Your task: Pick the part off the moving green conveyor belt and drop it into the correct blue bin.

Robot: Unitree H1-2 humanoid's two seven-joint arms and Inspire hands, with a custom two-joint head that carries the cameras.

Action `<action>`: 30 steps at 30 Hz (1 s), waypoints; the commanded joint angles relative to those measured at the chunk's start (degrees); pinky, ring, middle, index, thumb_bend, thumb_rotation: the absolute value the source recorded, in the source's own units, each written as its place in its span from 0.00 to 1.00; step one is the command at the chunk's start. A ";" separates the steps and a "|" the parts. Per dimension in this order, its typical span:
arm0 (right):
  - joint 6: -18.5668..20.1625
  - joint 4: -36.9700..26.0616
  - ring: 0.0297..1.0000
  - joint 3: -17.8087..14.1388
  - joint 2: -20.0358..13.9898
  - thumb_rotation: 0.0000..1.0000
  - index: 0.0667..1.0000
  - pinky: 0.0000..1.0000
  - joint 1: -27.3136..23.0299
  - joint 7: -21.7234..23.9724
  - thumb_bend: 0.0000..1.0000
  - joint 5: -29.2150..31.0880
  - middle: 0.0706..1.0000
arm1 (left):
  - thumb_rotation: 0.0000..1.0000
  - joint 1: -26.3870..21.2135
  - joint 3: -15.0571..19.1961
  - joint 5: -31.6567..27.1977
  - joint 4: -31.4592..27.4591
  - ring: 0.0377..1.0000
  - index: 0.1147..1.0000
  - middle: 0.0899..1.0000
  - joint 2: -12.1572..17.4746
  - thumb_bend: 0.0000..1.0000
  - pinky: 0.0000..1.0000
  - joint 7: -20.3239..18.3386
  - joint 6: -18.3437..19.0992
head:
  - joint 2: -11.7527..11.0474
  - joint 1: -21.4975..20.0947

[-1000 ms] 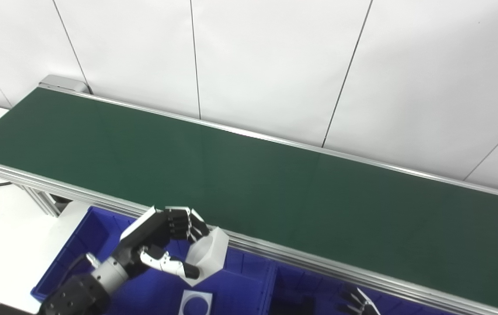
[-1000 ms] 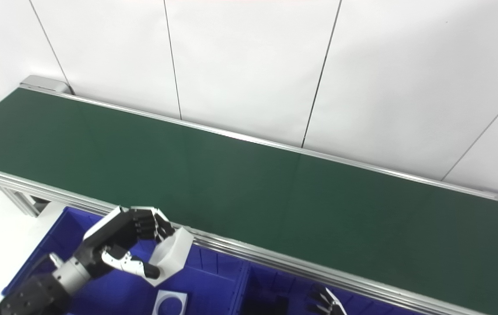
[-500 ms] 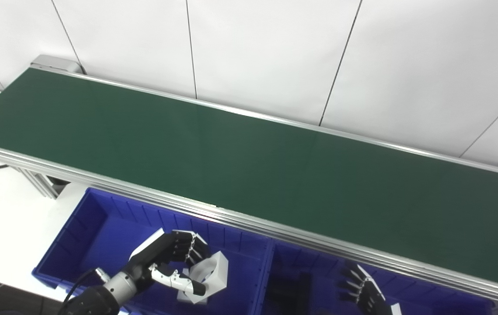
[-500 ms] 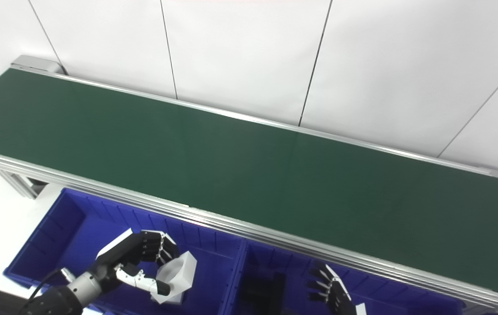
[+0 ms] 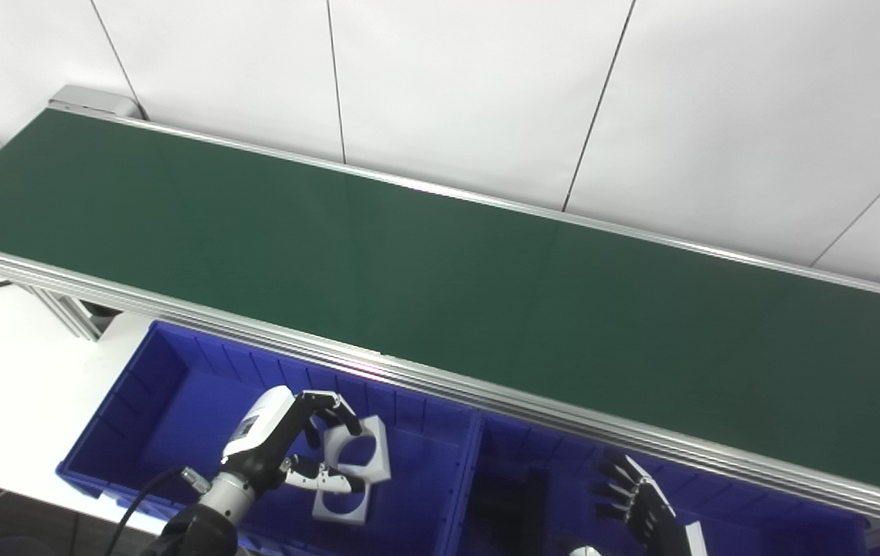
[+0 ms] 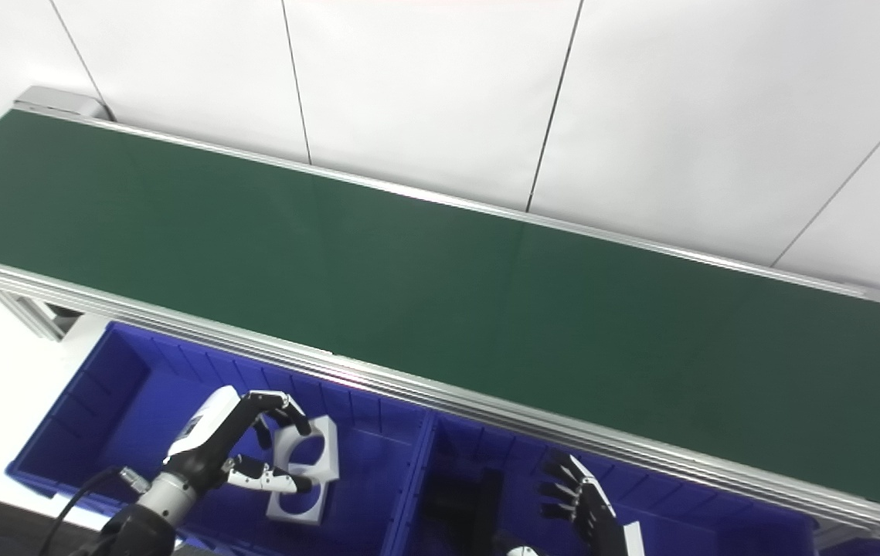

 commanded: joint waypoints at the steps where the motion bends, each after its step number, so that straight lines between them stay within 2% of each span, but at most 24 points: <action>1: -1.47 -0.94 0.70 -0.34 0.36 0.14 0.81 0.61 -0.25 0.18 0.65 0.27 0.78 | 0.00 -0.04 0.43 0.83 -0.72 0.86 0.80 0.86 0.22 0.77 0.75 2.50 -0.49 | -0.09 -0.14; 5: -1.54 -0.62 0.70 -0.42 0.60 0.13 0.81 0.60 -0.47 -0.06 0.65 -0.18 0.77 | 0.00 0.42 0.72 0.12 -1.12 0.96 0.90 0.97 -0.12 0.80 0.78 2.32 0.81 | -0.15 -0.49; 9: -1.70 -0.58 0.70 -0.47 0.73 0.13 0.81 0.60 -0.45 0.13 0.65 0.16 0.77 | 0.00 0.86 0.88 -0.23 -3.05 1.00 0.96 1.00 -0.15 0.85 0.83 0.84 3.32 | -0.12 -1.25; 13: -1.24 -1.01 0.70 -0.42 1.04 0.13 0.81 0.61 -0.23 0.15 0.65 0.11 0.78 | 0.02 1.18 1.00 -5.03 -5.74 1.00 0.99 1.00 0.03 0.87 0.86 -3.37 5.93 | -0.01 -2.60; 16: -0.97 -1.21 0.71 -0.25 1.75 0.12 0.81 0.61 -0.10 -0.03 0.66 -0.02 0.78 | 0.04 1.27 1.08 -9.01 -7.36 1.00 0.99 1.00 0.69 0.87 0.88 -6.67 6.82 | 0.21 -5.57; 19: -0.72 -1.43 0.70 -0.02 2.51 0.09 0.81 0.61 -0.02 -0.13 0.66 -0.24 0.78 | 0.01 1.00 1.28 -16.50 -7.31 1.00 0.97 1.00 0.95 0.85 0.93 -10.50 4.22 | 0.39 -8.22; 20: -0.83 -1.38 0.70 0.10 2.80 0.08 0.81 0.61 -0.04 -0.07 0.66 -0.19 0.78 | 0.00 0.90 1.51 -20.13 -7.11 0.95 0.95 0.97 0.97 0.84 0.87 -12.28 3.49 | 0.48 -10.19; 21: -1.22 -1.21 0.70 0.19 3.02 0.07 0.81 0.61 -0.11 -0.08 0.66 -0.28 0.78 | 0.00 0.73 1.68 -24.86 -6.73 0.94 0.94 0.96 0.89 0.82 0.87 -14.77 2.84 | 0.50 -10.55; 22: -1.56 -1.08 0.70 0.31 3.38 0.07 0.81 0.61 -0.19 -0.27 0.65 -0.62 0.78 | 0.00 0.54 1.90 -29.34 -6.38 0.95 0.93 0.95 0.90 0.81 0.93 -17.28 2.77 | 0.65 -12.81; 23: -1.70 -1.04 0.70 0.36 3.70 0.06 0.81 0.61 -0.21 -0.47 0.65 -0.89 0.78 | 0.00 0.35 2.03 -32.81 -5.97 0.94 0.92 0.94 0.87 0.81 0.95 -19.35 2.52 | 0.65 -13.25; 24: -1.62 -1.06 0.70 0.44 4.16 0.06 0.82 0.61 -0.23 -0.75 0.65 -1.28 0.78 | 0.00 0.14 2.28 -36.49 -5.59 0.91 0.90 0.92 0.78 0.82 0.94 -21.50 2.66 | 0.84 -15.86; 25: -1.57 -1.11 0.70 0.46 4.52 0.07 0.82 0.61 -0.21 -1.03 0.65 -1.62 0.78 | 0.00 -0.02 2.45 -39.61 -5.39 0.89 0.88 0.89 0.53 0.83 0.93 -23.34 3.16 | 0.84 -15.86; 26: -1.36 -1.21 0.70 0.50 5.06 0.07 0.82 0.61 -0.18 -1.41 0.65 -2.09 0.78 | 0.00 -0.22 2.67 -42.33 -5.12 0.87 0.87 0.88 0.32 0.83 0.92 -25.07 3.58 | 0.85 -18.85; 27: -0.97 -1.47 0.70 0.49 5.59 0.08 0.83 0.62 -0.07 -1.69 0.65 -2.42 0.78 | 0.00 -0.36 2.80 -44.35 -5.07 0.84 0.86 0.89 -0.20 0.82 0.89 -26.16 3.87 | 0.87 -19.36; 28: -0.71 -1.49 0.72 0.39 6.41 0.10 0.85 0.63 0.02 -2.37 0.66 -2.92 0.79 | 0.00 -0.66 2.87 -46.04 -4.92 0.82 0.85 0.89 -0.85 0.81 0.86 -27.03 4.10 | 1.03 -22.28; 29: -0.54 -1.47 0.72 0.30 6.98 0.11 0.85 0.64 0.07 -2.83 0.66 -3.27 0.79 | 0.00 -0.87 2.96 -47.04 -4.81 0.82 0.84 0.89 -1.30 0.80 0.85 -27.61 4.21 | 1.03 -22.28; 30: -0.74 -1.06 0.72 0.14 7.99 0.12 0.85 0.64 -0.05 -3.94 0.66 -4.06 0.79 | 0.00 -1.26 3.17 -48.28 -4.78 0.81 0.84 0.89 -1.74 0.80 0.85 -28.16 4.78 | 1.17 -25.80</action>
